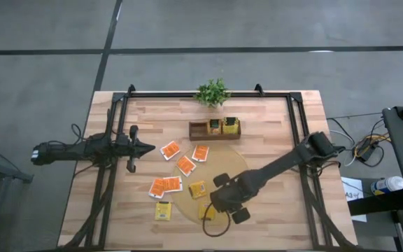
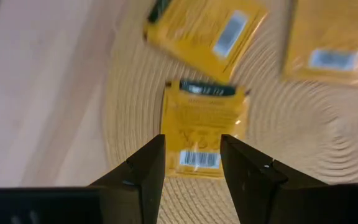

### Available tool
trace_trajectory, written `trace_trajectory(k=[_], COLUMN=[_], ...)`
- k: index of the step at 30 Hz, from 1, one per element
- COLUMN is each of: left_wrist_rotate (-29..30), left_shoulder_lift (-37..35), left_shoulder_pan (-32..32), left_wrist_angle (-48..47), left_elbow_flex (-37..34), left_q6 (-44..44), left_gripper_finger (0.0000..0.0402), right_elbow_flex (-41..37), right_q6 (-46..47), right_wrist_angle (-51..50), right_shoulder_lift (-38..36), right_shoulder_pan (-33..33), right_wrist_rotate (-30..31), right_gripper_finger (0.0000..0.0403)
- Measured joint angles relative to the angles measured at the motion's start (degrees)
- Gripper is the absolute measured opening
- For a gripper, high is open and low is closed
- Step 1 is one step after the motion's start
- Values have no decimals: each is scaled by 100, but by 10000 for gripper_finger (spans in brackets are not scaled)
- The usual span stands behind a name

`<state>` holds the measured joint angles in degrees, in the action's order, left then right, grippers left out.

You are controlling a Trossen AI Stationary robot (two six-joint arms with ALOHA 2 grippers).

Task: Pick & Place Tea
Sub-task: Put the orange tea bag into the middle section of the wooden organizer

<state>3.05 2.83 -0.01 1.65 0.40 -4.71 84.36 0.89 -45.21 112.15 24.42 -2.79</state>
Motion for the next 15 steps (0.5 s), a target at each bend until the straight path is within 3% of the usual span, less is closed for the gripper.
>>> trace_trajectory(k=[6, 15], left_wrist_rotate=[0, -1], left_shoulder_lift=[0, 0], left_shoulder_pan=[-2, -2], left_wrist_angle=[0, 0], left_elbow_flex=[1, 2], left_q6=[0, 0], left_gripper_finger=[0, 0], right_elbow_flex=[158, 1029], right_q6=[-224, -349], right_wrist_angle=[-219, -469], right_shoulder_lift=[535, 1165], right_shoulder_pan=[126, 137], right_wrist_rotate=[-100, 304], right_gripper_finger=[156, 202])
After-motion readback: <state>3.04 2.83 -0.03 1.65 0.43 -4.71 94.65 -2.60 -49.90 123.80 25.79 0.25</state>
